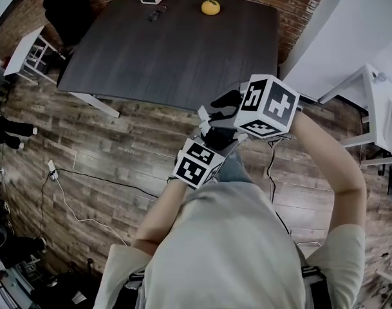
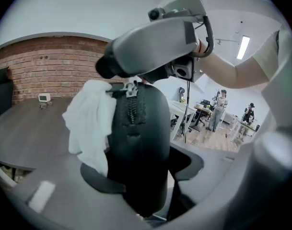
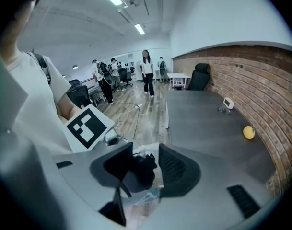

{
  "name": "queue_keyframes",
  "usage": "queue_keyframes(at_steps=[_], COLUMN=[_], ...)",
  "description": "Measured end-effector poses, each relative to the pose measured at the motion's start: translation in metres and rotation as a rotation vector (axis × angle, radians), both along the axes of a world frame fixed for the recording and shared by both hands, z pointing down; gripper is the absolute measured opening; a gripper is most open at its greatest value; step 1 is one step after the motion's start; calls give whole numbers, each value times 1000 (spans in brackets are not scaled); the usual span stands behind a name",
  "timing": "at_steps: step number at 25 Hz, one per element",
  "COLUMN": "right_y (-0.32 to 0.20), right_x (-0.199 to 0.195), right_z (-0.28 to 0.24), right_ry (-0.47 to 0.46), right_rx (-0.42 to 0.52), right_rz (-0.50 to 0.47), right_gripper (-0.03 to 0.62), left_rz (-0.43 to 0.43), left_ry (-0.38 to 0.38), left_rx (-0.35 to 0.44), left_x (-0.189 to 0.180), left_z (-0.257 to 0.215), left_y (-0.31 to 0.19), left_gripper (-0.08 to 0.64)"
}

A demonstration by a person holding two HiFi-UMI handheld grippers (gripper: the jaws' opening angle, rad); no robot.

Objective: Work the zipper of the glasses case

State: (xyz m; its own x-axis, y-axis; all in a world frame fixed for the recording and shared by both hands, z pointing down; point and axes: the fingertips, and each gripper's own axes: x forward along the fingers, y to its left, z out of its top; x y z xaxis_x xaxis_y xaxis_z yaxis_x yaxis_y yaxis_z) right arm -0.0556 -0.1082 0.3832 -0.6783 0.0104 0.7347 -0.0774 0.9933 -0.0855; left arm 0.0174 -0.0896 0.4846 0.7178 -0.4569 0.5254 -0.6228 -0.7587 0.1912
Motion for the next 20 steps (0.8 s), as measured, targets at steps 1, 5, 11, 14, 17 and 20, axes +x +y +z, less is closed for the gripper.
queue_keyframes(at_steps=[1, 5, 11, 14, 17, 20], right_y=[1, 3, 8, 10, 9, 9], right_x=[-4, -11, -14, -15, -18, -17], right_z=[4, 26, 39, 37, 24, 11], right_ry=[28, 155, 270, 290, 229, 169], right_rx=[-14, -169, -147, -92, -96, -80], right_rz=[-9, -1, -88, -129, -120, -92], right_gripper=[177, 190, 78, 61, 60, 54], left_rz=[6, 25, 44, 43, 19, 3], left_ry=[-10, -50, -71, -64, -22, 10], left_rx=[5, 27, 14, -7, -38, -43], left_x=[2, 8, 11, 10, 5, 1], left_z=[1, 4, 7, 12, 12, 8], left_y=[1, 3, 5, 6, 3, -1], left_gripper=[259, 259, 259, 259, 259, 258])
